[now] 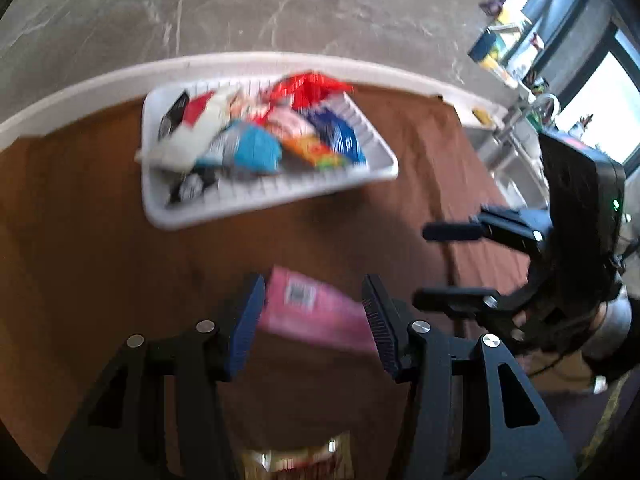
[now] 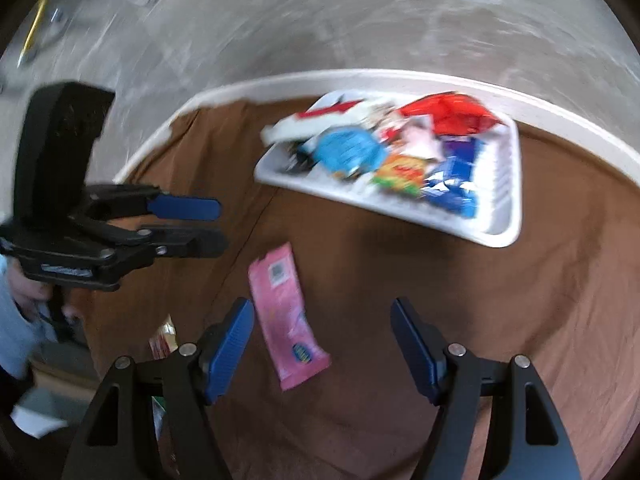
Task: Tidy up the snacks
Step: 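Move both tools back over the gold and pink packets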
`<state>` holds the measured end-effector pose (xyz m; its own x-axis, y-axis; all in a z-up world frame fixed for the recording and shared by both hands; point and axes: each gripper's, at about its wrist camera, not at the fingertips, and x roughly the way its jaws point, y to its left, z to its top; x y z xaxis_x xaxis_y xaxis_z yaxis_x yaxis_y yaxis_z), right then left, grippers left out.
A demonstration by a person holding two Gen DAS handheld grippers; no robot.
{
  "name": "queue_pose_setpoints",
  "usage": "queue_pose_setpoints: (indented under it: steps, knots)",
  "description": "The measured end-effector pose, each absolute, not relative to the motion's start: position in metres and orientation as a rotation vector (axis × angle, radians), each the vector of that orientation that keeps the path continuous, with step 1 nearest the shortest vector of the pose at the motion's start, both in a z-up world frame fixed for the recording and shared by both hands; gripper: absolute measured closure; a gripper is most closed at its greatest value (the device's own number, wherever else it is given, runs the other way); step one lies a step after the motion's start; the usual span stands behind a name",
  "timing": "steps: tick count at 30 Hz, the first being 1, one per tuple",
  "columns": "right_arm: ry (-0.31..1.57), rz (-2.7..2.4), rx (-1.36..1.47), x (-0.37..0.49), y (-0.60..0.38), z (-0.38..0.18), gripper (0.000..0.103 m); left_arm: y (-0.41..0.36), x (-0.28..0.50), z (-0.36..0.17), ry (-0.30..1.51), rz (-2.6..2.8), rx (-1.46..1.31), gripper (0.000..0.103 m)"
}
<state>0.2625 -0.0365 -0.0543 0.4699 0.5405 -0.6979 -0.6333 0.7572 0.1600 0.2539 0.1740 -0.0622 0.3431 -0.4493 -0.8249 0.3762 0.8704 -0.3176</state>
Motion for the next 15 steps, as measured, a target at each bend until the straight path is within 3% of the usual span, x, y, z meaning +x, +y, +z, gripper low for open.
queue_pose_setpoints:
  steps: [15]
  knots:
    - [0.817,0.784,-0.384,0.227,0.014,-0.083,0.029,0.201,0.147,-0.095,1.234,-0.596,0.229,0.054]
